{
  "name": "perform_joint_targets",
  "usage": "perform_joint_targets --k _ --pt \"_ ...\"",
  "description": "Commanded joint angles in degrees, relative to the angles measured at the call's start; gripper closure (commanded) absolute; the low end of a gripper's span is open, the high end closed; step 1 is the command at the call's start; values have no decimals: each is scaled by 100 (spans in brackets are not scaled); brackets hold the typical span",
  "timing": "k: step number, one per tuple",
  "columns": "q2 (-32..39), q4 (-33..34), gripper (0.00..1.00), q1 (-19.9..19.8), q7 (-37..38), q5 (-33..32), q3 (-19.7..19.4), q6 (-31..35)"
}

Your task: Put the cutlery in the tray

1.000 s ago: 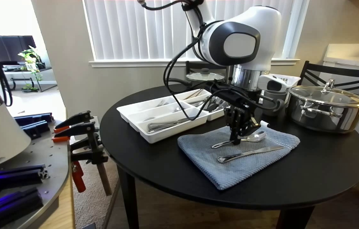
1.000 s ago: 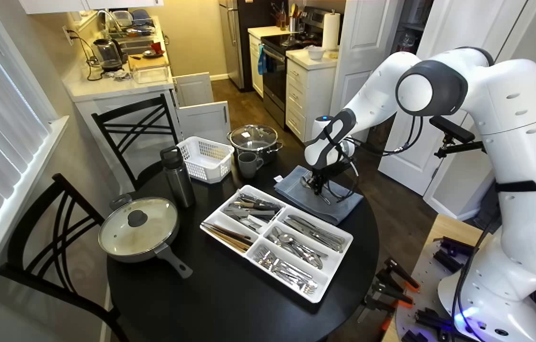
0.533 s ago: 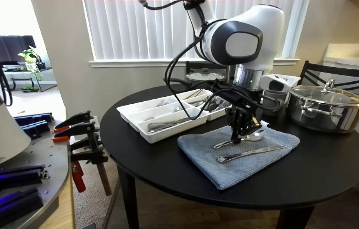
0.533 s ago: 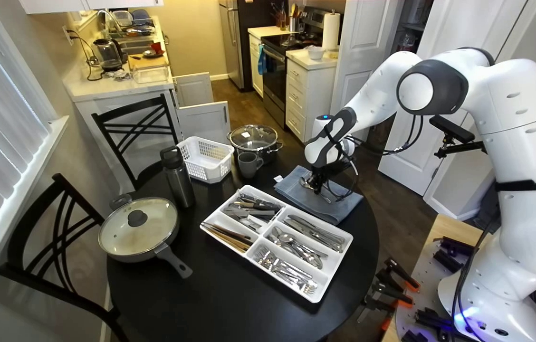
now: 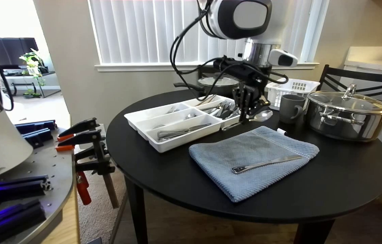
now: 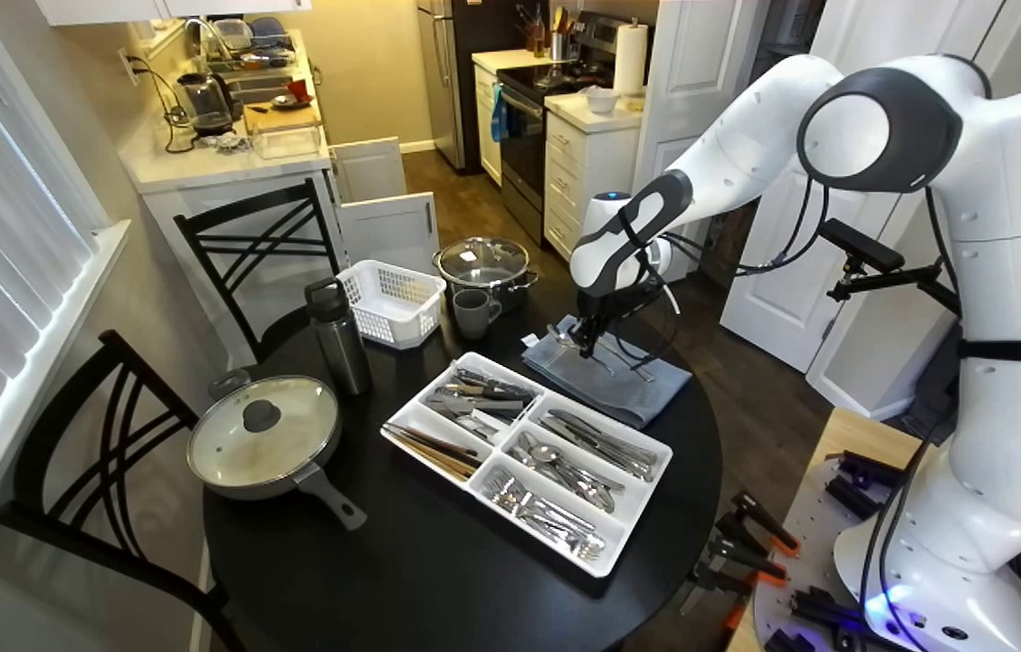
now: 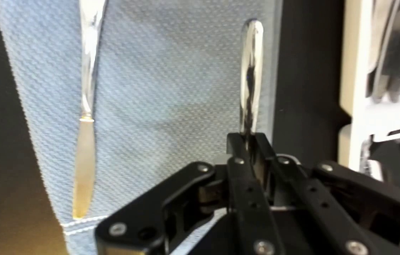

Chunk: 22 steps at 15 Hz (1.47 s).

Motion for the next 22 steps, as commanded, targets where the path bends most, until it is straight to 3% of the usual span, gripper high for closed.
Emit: perform_joint_targets --k 1,8,13,21,22 --pt "-783 -697 97 63 -600 319 350 -468" --pt "-1394 -1637 97 873 -684 203 573 -454" --pt "-1579 -2003 97 1345 -324 230 581 -552" --pt "-1509 -2198 97 1601 -167 398 637 -483" --pt "-1508 -2210 65 1634 -130 400 627 -495"
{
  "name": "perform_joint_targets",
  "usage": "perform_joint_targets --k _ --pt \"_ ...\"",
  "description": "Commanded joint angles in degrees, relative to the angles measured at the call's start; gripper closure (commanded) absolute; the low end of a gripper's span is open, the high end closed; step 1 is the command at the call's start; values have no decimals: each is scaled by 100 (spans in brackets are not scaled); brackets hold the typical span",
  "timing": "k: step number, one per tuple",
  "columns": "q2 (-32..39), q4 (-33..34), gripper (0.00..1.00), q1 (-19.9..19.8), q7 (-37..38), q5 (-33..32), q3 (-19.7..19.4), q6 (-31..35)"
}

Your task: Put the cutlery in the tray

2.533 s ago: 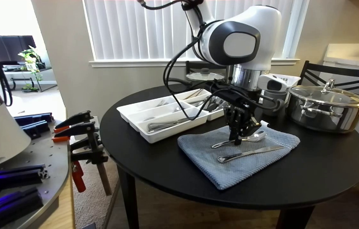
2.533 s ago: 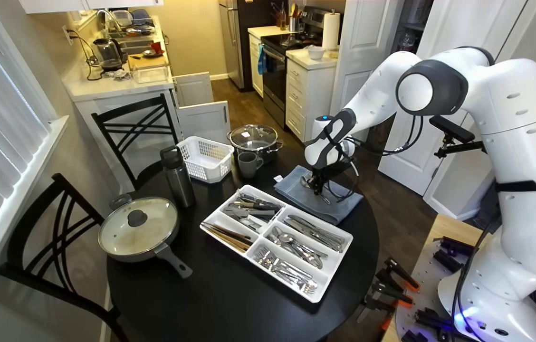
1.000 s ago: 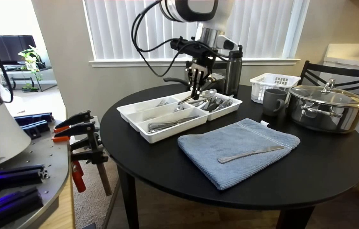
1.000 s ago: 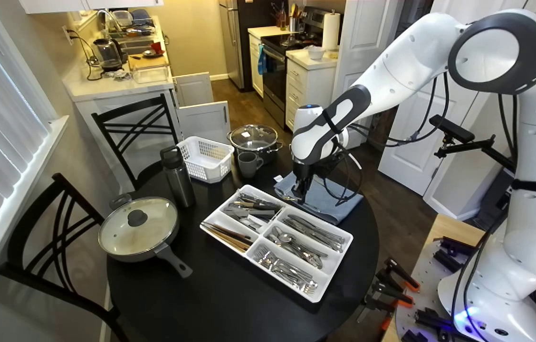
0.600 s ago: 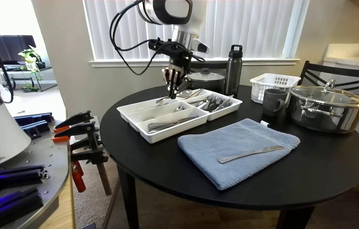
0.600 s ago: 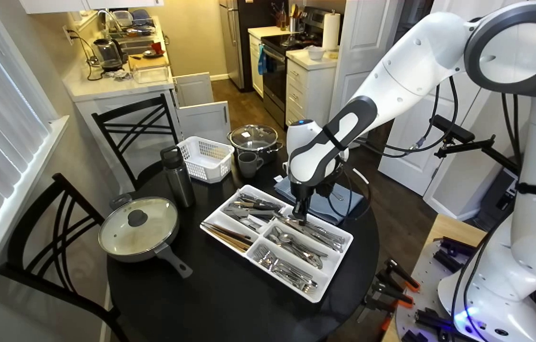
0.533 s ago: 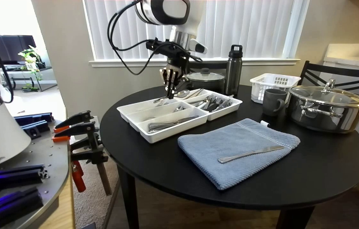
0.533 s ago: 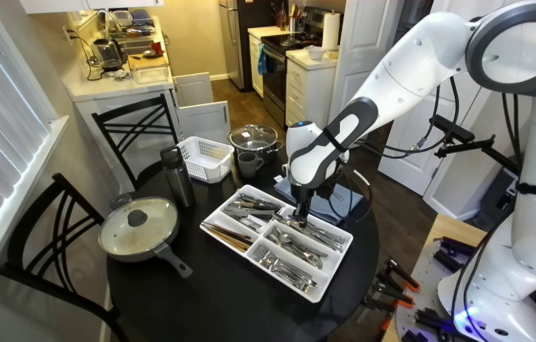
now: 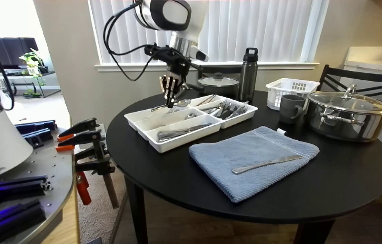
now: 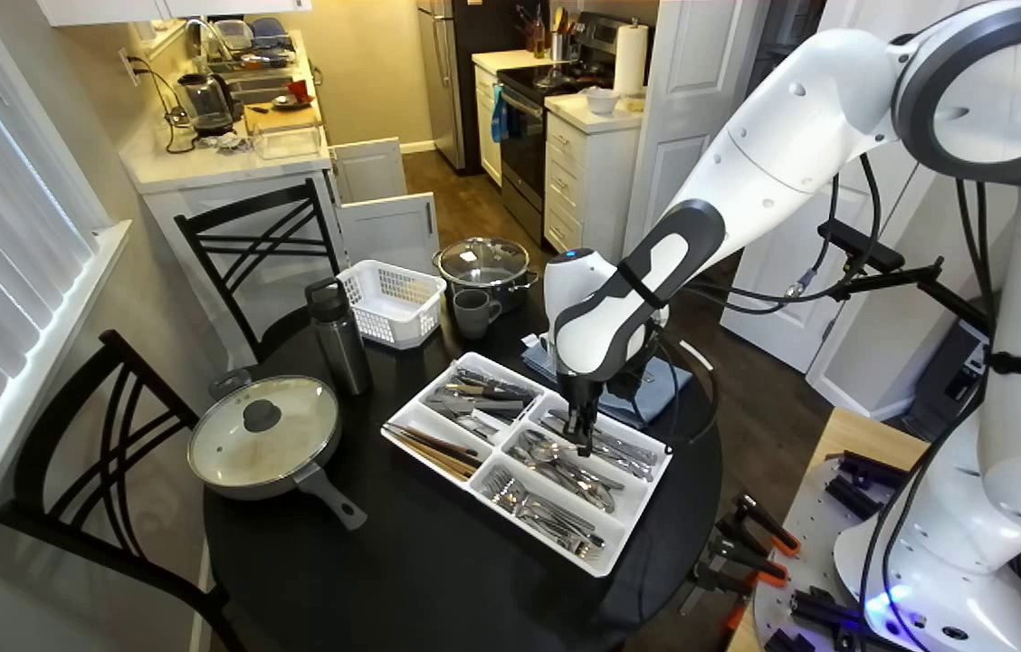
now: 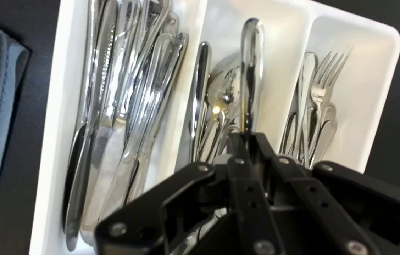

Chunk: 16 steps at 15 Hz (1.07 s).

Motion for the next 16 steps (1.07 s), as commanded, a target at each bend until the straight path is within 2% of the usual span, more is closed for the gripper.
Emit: perform_joint_targets --k 1,7,11,13,16 --pt "-159 -180 64 105 170 127 4 -30" --pt "-523 -334 28 23 127 195 -79 195" --pt "-753 -307 3 -88 121 -150 -537 550" --pt "-705 -171 0 -272 53 -119 -794 647" --pt "-390 45 0 -616 -89 -124 -1146 1155"
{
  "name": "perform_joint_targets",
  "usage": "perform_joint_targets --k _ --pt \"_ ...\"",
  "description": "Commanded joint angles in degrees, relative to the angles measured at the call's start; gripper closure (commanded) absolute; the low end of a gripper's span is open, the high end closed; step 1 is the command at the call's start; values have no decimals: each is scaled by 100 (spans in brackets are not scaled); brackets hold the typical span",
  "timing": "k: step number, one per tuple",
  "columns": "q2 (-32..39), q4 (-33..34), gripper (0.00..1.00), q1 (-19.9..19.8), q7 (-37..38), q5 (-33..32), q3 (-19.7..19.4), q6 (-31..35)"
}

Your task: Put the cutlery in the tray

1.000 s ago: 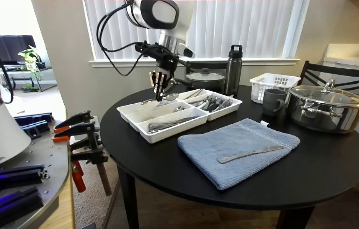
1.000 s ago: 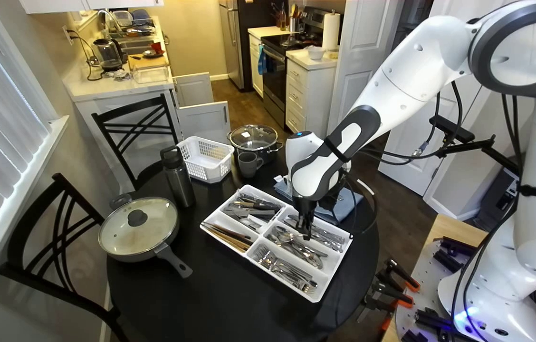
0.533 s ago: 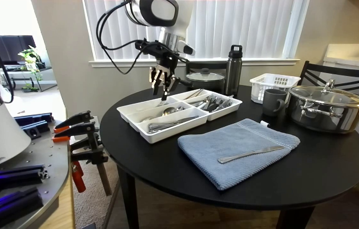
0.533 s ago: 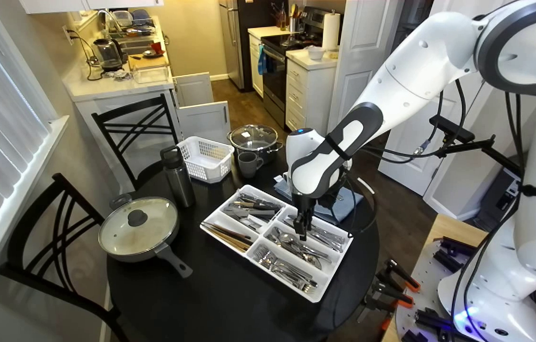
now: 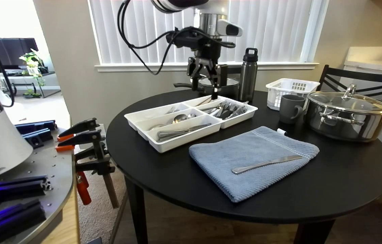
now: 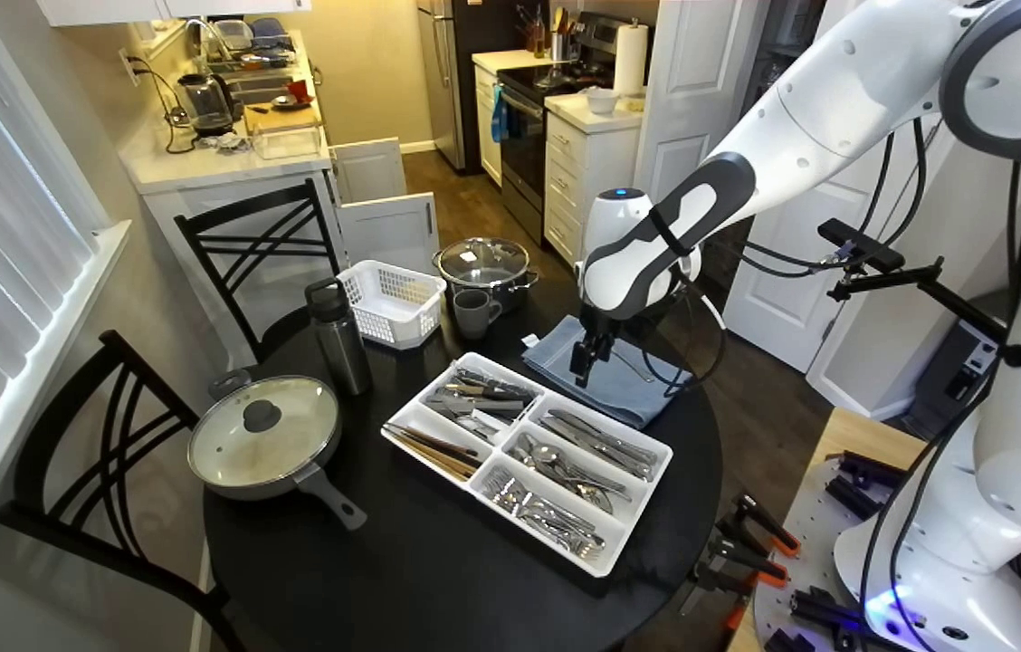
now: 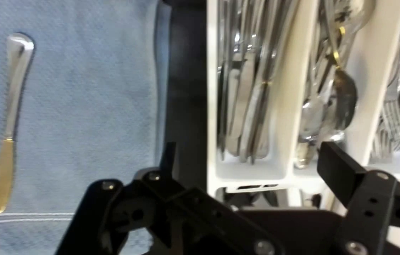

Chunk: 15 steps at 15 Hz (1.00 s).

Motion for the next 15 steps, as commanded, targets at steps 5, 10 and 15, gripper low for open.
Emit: perform_joint_targets --k 5,10,15 --pt "1293 922 0 -1048 -349 -8 -471 900" --pt "2396 1901 0 -1382 -146 -155 -456 698" --pt "3025 2546 0 -1422 -83 -197 -418 588"
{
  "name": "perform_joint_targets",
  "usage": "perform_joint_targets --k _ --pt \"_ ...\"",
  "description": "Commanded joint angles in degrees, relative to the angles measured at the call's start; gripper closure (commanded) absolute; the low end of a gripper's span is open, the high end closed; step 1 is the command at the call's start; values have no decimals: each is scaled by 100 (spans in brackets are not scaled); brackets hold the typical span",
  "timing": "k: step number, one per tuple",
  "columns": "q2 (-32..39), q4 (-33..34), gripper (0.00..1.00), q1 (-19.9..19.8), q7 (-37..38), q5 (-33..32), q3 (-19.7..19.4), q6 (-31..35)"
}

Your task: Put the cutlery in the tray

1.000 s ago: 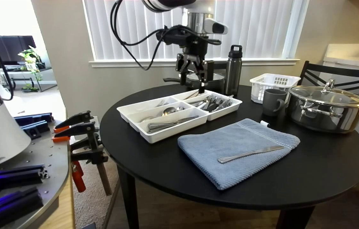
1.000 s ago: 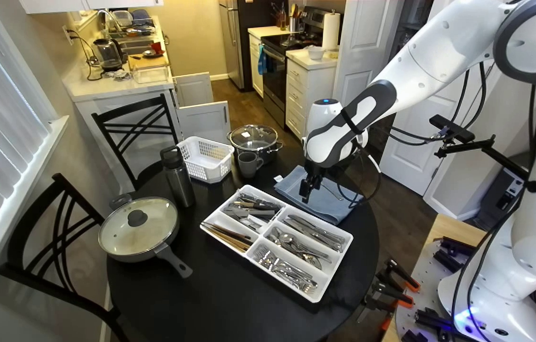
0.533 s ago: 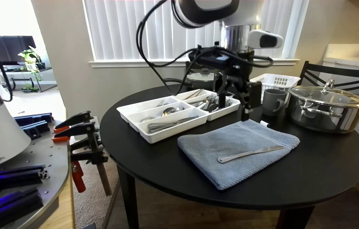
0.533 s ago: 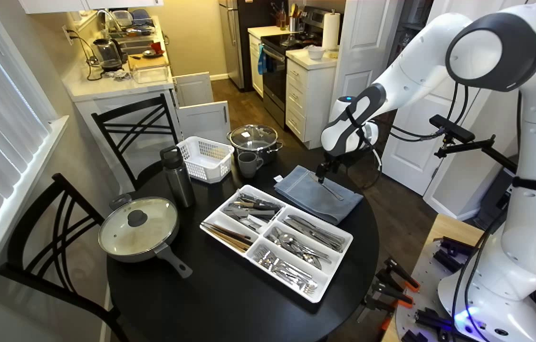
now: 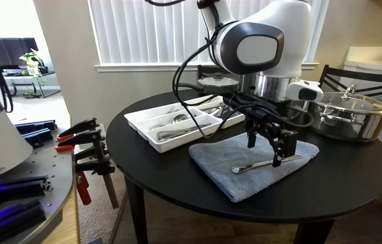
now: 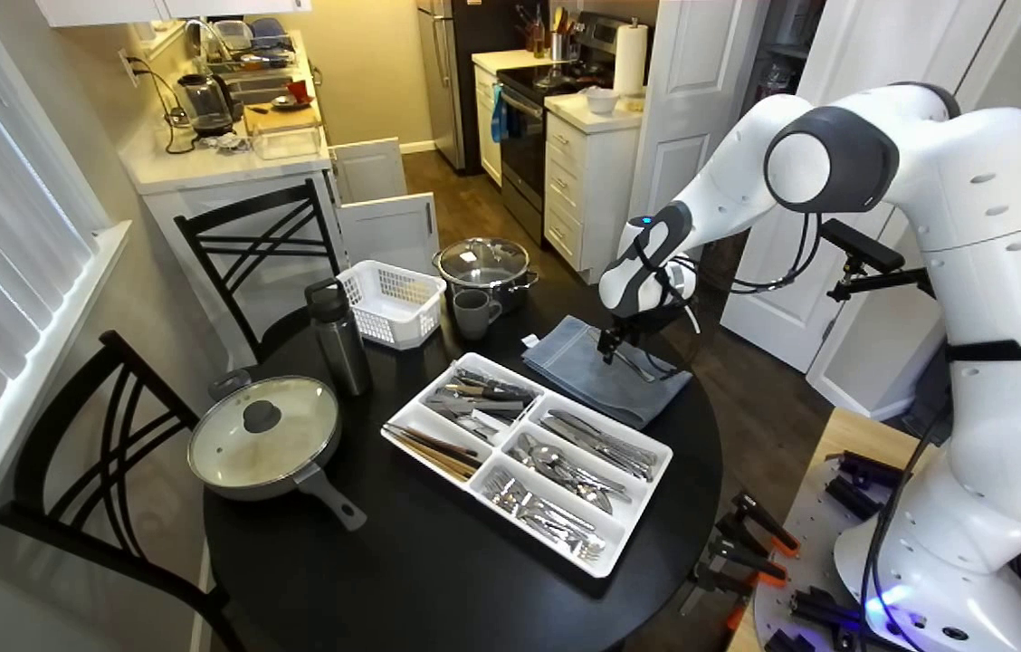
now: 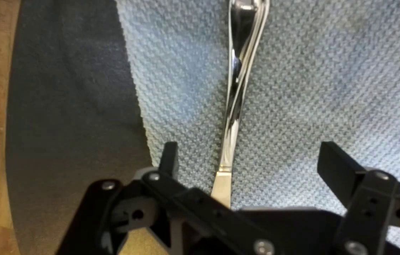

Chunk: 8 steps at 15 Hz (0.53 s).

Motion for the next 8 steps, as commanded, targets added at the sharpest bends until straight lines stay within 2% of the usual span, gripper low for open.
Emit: perform_joint_targets --k 1,2,8 --pt "339 463 25 -105 142 -164 81 -174" --pt "407 543 26 -117 137 -160 89 -189" --pt "500 730 65 -178 111 -134 114 -295"
